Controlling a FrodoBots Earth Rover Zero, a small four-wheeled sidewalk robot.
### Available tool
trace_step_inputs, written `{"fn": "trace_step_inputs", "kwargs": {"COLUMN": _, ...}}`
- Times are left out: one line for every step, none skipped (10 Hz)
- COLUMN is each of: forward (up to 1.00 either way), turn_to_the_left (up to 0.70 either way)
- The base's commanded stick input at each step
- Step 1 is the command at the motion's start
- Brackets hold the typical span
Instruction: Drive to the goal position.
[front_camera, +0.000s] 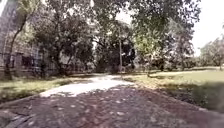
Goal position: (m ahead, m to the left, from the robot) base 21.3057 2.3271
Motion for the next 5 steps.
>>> {"fn": "trace_step_inputs", "kwargs": {"forward": 0.7, "turn_to_the_left": 0.0}}
{"fn": "trace_step_inputs", "kwargs": {"forward": 0.7, "turn_to_the_left": 0.0}}
{"fn": "trace_step_inputs", "kwargs": {"forward": 0.7, "turn_to_the_left": 0.0}}
{"fn": "trace_step_inputs", "kwargs": {"forward": 0.7, "turn_to_the_left": 0.0}}
{"fn": "trace_step_inputs", "kwargs": {"forward": 0.7, "turn_to_the_left": 0.0}}
